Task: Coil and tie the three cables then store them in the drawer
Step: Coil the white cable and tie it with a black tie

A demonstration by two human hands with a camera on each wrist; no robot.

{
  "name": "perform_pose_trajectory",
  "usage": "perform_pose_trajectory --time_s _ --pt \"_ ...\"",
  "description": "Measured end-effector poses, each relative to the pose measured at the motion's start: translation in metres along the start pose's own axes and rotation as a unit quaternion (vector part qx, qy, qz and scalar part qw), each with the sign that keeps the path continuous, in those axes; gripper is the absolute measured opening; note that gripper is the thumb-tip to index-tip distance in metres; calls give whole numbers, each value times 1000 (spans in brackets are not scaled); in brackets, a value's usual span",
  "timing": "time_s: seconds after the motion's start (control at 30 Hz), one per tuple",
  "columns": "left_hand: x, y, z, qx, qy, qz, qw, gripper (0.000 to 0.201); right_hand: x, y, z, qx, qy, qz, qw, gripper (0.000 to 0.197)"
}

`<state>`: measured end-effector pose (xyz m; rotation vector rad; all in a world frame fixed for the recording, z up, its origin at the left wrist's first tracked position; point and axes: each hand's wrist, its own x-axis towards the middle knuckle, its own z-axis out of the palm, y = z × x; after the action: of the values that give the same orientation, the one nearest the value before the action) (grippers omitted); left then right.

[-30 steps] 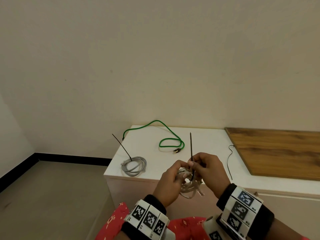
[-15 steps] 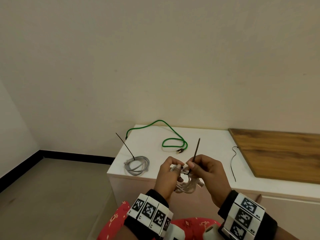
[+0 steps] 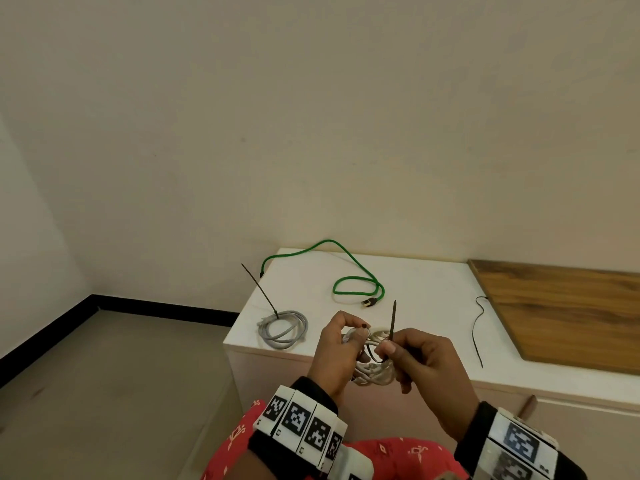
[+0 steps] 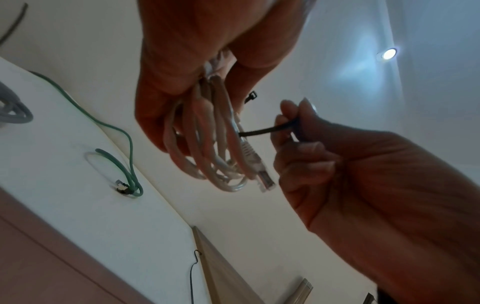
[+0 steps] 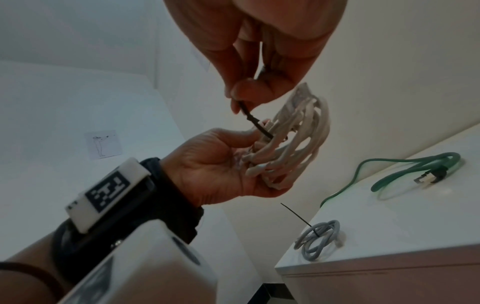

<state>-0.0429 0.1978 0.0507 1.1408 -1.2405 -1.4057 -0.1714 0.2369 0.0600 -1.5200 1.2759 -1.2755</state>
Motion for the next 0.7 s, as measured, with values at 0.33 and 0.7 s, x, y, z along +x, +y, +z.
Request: perform_pose_trajectory --time_s 0.33,0.7 --pt "-2 -2 7 16 3 -8 1000 14 1 -13 -3 -45 -87 80 992 34" --pt "-2 -6 10 42 13 8 999 18 3 -13 -3 -41 -92 119 988 33"
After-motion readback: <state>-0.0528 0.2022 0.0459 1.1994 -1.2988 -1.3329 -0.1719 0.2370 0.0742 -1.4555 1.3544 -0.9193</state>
